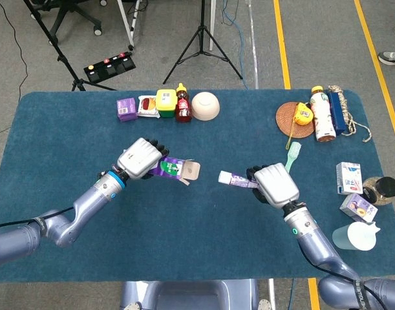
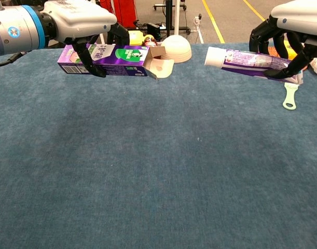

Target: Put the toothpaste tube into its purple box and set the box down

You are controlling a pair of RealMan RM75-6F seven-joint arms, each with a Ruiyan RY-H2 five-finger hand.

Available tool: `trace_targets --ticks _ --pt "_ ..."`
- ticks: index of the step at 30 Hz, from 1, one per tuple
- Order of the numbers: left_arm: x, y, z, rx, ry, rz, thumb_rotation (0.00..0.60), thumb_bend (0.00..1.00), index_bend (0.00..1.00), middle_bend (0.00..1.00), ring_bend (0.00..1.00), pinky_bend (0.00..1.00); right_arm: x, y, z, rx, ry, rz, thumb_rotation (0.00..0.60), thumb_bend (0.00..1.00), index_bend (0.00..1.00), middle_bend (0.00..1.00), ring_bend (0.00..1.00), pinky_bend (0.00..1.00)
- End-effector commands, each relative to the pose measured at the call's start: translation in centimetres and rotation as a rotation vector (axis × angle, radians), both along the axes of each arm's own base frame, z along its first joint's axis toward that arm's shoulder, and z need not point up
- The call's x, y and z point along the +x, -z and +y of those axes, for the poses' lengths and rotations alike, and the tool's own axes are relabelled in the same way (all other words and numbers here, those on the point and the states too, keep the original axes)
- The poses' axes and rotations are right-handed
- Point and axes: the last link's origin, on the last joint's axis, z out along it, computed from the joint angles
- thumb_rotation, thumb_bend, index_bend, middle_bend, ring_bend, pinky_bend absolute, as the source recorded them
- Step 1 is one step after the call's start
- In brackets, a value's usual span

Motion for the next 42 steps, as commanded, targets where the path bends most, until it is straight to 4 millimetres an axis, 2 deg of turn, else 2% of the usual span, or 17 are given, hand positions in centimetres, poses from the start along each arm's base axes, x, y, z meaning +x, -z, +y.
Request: trace_targets --ticks 1,13,42 --pt "0.2 0.4 -0.4 -0.006 -0.001 0.001 0.6 0.23 0.45 0.41 0.35 0.56 0.3 0.2 -0.2 0.001 0.002 -0.001 0.6 0.54 0.58 0.64 0.6 0.63" --pt "1.6 2.3 -0.6 -0.038 -0.008 -0.036 0.6 0.23 0.45 0.41 0.35 0.56 1.8 1.6 0.1 0.026 -0.012 0.007 0.6 0.55 0.58 0.65 0.6 0.63" --pt "3.9 5.3 -1.1 -0.073 -0.021 -0.083 0.6 0.23 0.45 0.41 0.35 0.56 4.4 2.5 1.0 0.014 -0.055 0.124 0.6 0.55 0.59 0.65 0.6 0.63"
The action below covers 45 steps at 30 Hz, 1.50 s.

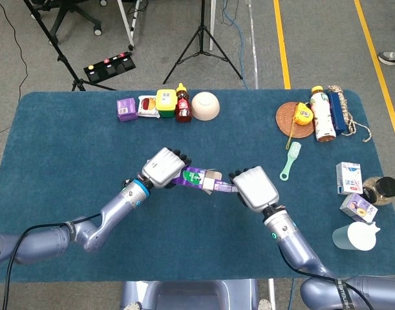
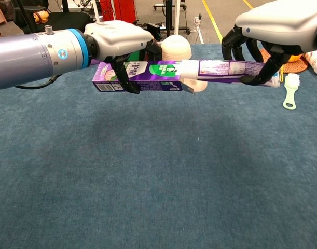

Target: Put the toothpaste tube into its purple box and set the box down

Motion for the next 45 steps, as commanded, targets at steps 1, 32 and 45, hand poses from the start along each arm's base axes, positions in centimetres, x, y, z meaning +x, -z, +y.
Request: trace_targets --ticks 1,32,45 --pt "0.1 0.1 0.0 -0.003 0.0 -0.004 0.6 0.23 0.45 0.41 0.35 0.56 0.1 0.3 0.0 0.002 0.0 0.008 0.6 0.55 0.59 0.65 0.6 0.63" --pt "0.6 0.5 -0.4 -0.015 0.005 0.005 0.6 0.23 0.45 0.41 0.35 0.56 -0.6 0.3 -1.2 -0.036 0.029 0.092 0.6 0.55 0.59 0.66 0.61 0.63" --pt "1.7 1.2 -0.4 -0.022 0.002 0.011 0.6 0.23 0.45 0.41 0.35 0.56 -0.3 0.9 -1.0 -0.071 0.021 0.21 0.6 0.55 0.59 0.66 0.61 0.64"
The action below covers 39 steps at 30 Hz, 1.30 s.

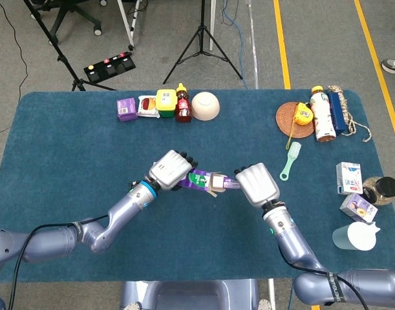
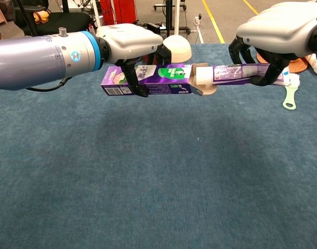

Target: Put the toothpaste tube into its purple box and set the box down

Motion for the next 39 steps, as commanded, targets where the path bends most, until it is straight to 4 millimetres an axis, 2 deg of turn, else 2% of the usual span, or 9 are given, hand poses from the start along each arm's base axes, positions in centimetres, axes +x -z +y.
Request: trace_targets --ticks 1,15,39 --pt "0.3 0.1 -0.1 -0.002 0.001 -0.001 0.6 0.23 0.45 0.41 0.35 0.56 0.2 0.2 0.1 -0.007 0.006 0.031 0.6 0.55 0.59 0.66 0.61 0.64" --pt "0.8 0.5 0.2 -0.004 -0.024 -0.011 0.6 0.23 0.45 0.41 0.35 0.56 1.1 0.6 0.7 -0.025 0.004 0.094 0.6 0.55 0.6 0.66 0.61 0.64" --pt "2.4 1.9 -0.9 -0.049 -0.033 -0.06 0.6 0.23 0.45 0.41 0.35 0.56 3.4 2.9 1.8 -0.052 -0.03 0.196 0.6 0.55 0.59 0.66 0.62 0.65"
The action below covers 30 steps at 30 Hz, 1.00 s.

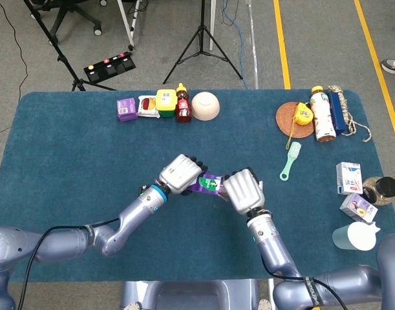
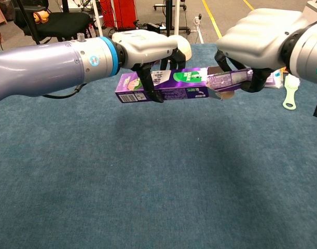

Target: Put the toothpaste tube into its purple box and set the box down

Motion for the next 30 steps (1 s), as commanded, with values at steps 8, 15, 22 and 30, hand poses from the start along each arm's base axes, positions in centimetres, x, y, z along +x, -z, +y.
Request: trace_targets --ticks 8,15,22,30 --pt "1.1 0.7 -0.6 -0.025 -0.008 -0.03 0.6 0.23 0.45 0.41 0.35 0.56 1.2 1.0 0.3 -0.01 -0.006 0.014 0.6 0.55 0.59 0.66 0.63 0.65" --pt "1.6 1.1 -1.0 -0.065 -0.058 -0.075 0.6 0.23 0.45 0.41 0.35 0.56 2.3 1.7 0.6 -0.021 -0.007 0.022 0.6 0.55 0.59 0.66 0.63 0.65" --pt "1.7 0.9 -0.9 -0.069 -0.084 -0.098 0.6 0.23 0.45 0.41 0.35 0.56 2.4 1.4 1.0 -0.022 0.032 0.023 0.6 0.47 0.34 0.53 0.6 0.66" --pt "1.5 1.0 -1.0 -0.134 -0.164 -0.197 0.6 0.23 0.46 0.42 0.35 0.56 5.0 -1.7 2.1 -0.067 0.038 0.0 0.6 0.12 0.06 0.22 0.46 0.63"
